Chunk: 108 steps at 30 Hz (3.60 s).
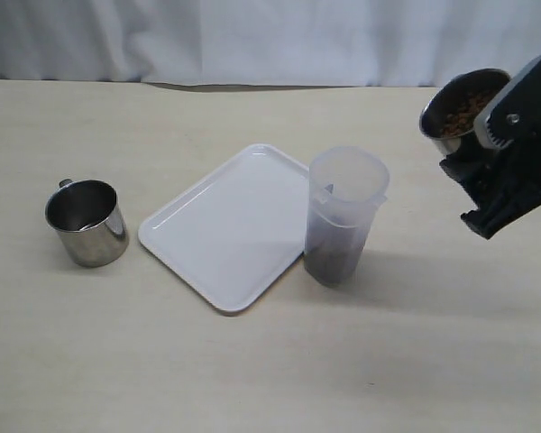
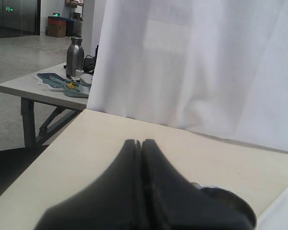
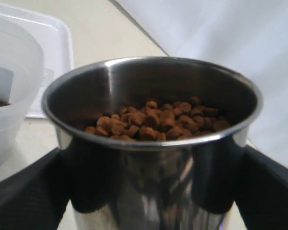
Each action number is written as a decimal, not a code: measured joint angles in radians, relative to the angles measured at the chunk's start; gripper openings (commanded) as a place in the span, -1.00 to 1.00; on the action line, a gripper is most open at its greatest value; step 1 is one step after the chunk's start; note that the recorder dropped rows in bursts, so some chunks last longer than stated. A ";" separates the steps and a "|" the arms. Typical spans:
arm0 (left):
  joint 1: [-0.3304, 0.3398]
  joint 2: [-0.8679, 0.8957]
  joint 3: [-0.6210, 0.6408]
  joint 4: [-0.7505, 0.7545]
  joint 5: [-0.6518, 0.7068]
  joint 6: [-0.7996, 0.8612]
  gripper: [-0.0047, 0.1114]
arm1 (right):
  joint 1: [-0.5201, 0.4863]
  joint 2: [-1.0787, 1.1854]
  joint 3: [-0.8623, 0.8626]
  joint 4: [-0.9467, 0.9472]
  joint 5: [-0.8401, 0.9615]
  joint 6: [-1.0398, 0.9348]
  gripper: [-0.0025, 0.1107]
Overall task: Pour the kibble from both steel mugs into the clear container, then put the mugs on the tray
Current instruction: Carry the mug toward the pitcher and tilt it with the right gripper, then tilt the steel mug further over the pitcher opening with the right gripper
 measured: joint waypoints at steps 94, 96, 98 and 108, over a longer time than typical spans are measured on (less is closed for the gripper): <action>0.000 0.000 0.000 0.000 0.000 0.000 -0.92 | 0.134 0.200 -0.216 -0.100 0.116 -0.539 -0.87; 0.000 0.000 0.000 0.000 0.000 0.000 -0.92 | 0.134 0.200 -0.218 -0.123 0.137 -0.539 -0.87; 0.000 0.000 0.000 0.000 0.000 0.000 -0.92 | 0.134 0.200 -0.218 -0.132 0.146 -0.539 -0.87; 0.000 0.000 0.000 0.000 0.000 0.000 -0.92 | 0.134 0.200 -0.218 -0.205 0.148 -0.539 -0.87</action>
